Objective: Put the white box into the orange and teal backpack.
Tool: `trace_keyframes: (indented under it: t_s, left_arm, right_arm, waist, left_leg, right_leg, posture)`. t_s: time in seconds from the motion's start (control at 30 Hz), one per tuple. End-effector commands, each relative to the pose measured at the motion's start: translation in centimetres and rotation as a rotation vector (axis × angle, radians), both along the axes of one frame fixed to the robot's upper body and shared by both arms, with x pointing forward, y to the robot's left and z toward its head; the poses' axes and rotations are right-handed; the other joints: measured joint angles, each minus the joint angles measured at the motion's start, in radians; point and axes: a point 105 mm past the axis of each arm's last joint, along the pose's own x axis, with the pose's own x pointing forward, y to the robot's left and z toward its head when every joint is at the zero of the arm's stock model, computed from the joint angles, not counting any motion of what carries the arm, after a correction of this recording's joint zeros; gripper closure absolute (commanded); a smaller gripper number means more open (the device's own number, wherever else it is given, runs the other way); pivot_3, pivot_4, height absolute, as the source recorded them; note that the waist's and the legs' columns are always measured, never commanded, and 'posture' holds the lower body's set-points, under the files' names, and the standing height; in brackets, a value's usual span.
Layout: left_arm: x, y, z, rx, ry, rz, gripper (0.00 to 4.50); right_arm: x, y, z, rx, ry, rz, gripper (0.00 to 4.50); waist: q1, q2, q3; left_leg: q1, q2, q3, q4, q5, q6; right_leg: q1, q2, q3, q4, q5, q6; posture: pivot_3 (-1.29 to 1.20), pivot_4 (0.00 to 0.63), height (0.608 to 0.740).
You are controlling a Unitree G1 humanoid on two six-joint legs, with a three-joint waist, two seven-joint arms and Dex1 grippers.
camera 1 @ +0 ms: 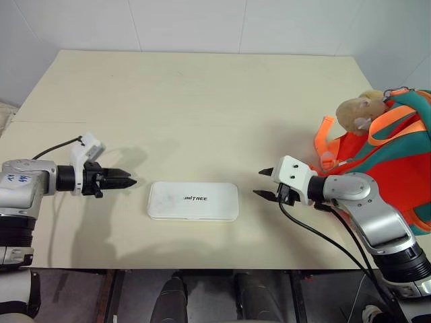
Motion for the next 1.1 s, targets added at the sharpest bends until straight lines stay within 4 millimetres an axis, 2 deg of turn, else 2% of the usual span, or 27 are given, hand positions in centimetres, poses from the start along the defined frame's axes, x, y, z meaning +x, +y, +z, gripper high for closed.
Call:
trace_keyframes:
  t_s: [0.03,0.07,0.17,0.33,0.5,0.67,0.87,0.93,1.0,1.1]
  left_arm:
    - [0.0,-0.4,2.0,-0.101,-0.059,0.011,1.25]
    - [-0.1,-0.4,2.1,-0.126,-0.062,0.016,0.93]
    - [-0.4,-0.3,1.6,-0.171,-0.037,0.030,0.02]
    - [-1.3,0.0,0.7,-0.238,0.029,0.040,0.02]
    - [-3.3,0.2,-0.4,-0.380,0.144,0.034,0.02]
    - [-3.3,0.7,-0.3,-0.543,0.192,0.090,0.02]
    - [-3.5,0.9,-1.1,-0.727,0.284,0.136,0.02]
    - [-3.4,0.9,-1.3,-0.749,0.302,0.146,0.02]
    - [-3.8,0.7,-2.9,-0.703,0.357,0.167,0.02]
    - [-4.1,0.4,-3.8,-0.704,0.397,0.163,0.02]
  right_arm:
    - [-0.4,-0.2,1.5,0.014,-0.062,0.009,0.41]
    - [-0.4,-0.2,1.5,0.015,-0.062,0.009,0.06]
    - [-0.4,-0.2,1.1,0.013,-0.059,0.001,0.00]
    - [0.1,-0.2,0.4,-0.006,-0.078,-0.013,0.00]
    - [0.3,0.6,-0.2,0.006,-0.105,0.003,0.00]
    - [0.3,0.8,-0.9,-0.007,-0.090,0.019,0.00]
    - [0.4,1.4,-1.3,-0.022,-0.090,0.051,0.00]
    - [0.4,1.6,-1.3,-0.019,-0.092,0.058,0.00]
    - [0.4,1.8,-1.3,-0.019,-0.092,0.064,0.00]
    - [0.4,1.8,-1.4,-0.021,-0.090,0.069,0.00]
  waist:
    - [-0.001,0.000,0.000]
    - [-0.001,0.000,0.000]
    - [-0.003,0.000,0.000]
    - [-0.001,0.000,0.000]
    - [-0.003,0.000,0.000]
    - [0.002,0.000,0.000]
    - [0.001,0.000,0.000]
    - [-0.001,0.000,0.000]
    - [-0.002,0.000,0.000]
    - [-0.001,0.000,0.000]
  left_leg:
    - [0.000,0.000,0.000,0.000,0.000,0.000]
    - [0.000,0.000,0.000,0.000,0.000,0.000]
    - [0.000,0.000,0.000,0.000,0.000,0.000]
    - [0.000,0.000,0.000,0.001,0.000,0.000]
    - [0.000,0.000,0.000,0.000,0.000,0.000]
    - [0.000,0.000,0.000,0.001,0.000,0.000]
    - [0.000,0.000,0.000,0.002,0.000,0.000]
    - [0.000,0.000,0.000,0.001,0.000,0.000]
    - [0.001,0.000,0.000,0.001,0.000,0.000]
    - [0.001,0.000,0.000,0.001,0.000,-0.001]
  right_leg:
    - [0.000,0.000,0.000,0.000,0.000,0.000]
    - [0.000,0.000,0.000,0.000,0.000,0.000]
    - [0.000,0.000,0.000,0.001,0.000,0.000]
    - [0.000,0.000,0.000,0.001,0.000,0.000]
    - [0.000,0.000,0.000,0.000,0.000,0.000]
    - [0.000,0.000,0.000,0.001,0.000,0.000]
    - [0.000,0.000,0.000,0.001,0.000,0.000]
    - [0.000,0.000,0.000,0.001,0.000,0.000]
    - [0.000,0.000,0.000,0.001,0.000,0.000]
    - [0.000,0.000,0.000,0.002,0.000,0.000]
  posture:
    - [0.00,0.150,0.740]
    - [0.00,0.150,0.740]
    - [0.00,0.150,0.740]
    - [0.00,0.150,0.740]
    - [0.00,0.150,0.740]
    - [0.00,0.150,0.740]
    - [0.00,0.150,0.740]
    - [0.00,0.150,0.740]
    - [0.00,0.150,0.740]
    - [0.00,0.150,0.740]
